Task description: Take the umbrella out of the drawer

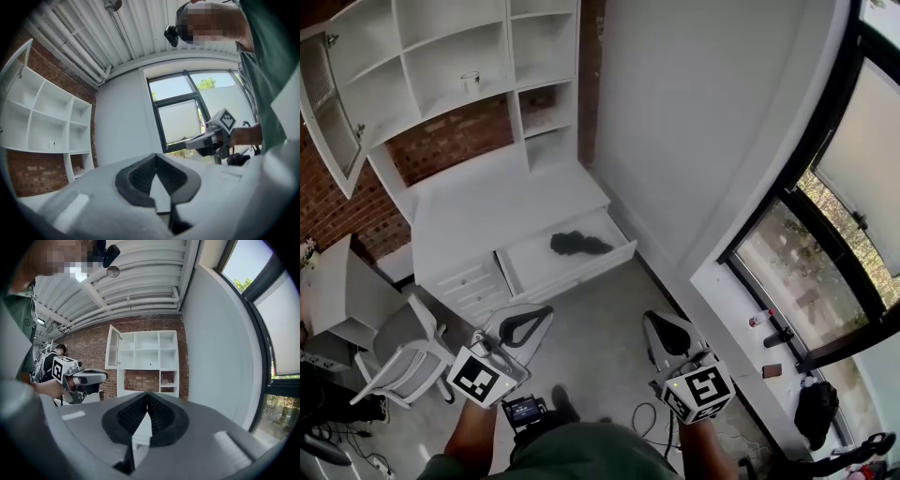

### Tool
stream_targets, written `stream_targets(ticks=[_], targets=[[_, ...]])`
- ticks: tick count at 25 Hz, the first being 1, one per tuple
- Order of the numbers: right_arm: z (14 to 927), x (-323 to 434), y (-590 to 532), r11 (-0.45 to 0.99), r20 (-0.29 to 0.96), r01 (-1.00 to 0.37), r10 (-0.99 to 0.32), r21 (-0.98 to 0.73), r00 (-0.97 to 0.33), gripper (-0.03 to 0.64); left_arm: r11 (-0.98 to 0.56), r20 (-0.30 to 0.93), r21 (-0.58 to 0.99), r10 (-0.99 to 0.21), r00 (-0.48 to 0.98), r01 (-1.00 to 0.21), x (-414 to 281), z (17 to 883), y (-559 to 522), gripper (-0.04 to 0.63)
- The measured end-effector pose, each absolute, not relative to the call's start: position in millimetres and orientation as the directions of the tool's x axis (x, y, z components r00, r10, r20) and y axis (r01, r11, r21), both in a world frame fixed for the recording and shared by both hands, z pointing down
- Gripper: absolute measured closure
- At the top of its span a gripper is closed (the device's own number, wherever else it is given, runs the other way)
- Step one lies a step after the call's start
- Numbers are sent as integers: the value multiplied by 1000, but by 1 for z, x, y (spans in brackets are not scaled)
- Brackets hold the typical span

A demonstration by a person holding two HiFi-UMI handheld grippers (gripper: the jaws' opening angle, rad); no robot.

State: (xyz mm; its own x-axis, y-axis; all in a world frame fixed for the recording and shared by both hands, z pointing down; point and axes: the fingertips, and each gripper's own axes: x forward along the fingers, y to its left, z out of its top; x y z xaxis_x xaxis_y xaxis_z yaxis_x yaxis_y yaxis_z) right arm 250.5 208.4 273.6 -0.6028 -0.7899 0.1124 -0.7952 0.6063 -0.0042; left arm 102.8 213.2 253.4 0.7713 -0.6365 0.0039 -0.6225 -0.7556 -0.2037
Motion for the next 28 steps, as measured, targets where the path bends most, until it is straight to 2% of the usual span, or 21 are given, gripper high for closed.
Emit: stream_targets(ticks=[17,28], targets=[[276,165,108,550,117,-835,-830,10,-546,611,-797,-18,-188,-581,814,-574,20,260,102,595],[277,135,62,570,133,-821,-815,19,-563,611,-783,-27,-163,-605,796,-601,-10,267,60,595]])
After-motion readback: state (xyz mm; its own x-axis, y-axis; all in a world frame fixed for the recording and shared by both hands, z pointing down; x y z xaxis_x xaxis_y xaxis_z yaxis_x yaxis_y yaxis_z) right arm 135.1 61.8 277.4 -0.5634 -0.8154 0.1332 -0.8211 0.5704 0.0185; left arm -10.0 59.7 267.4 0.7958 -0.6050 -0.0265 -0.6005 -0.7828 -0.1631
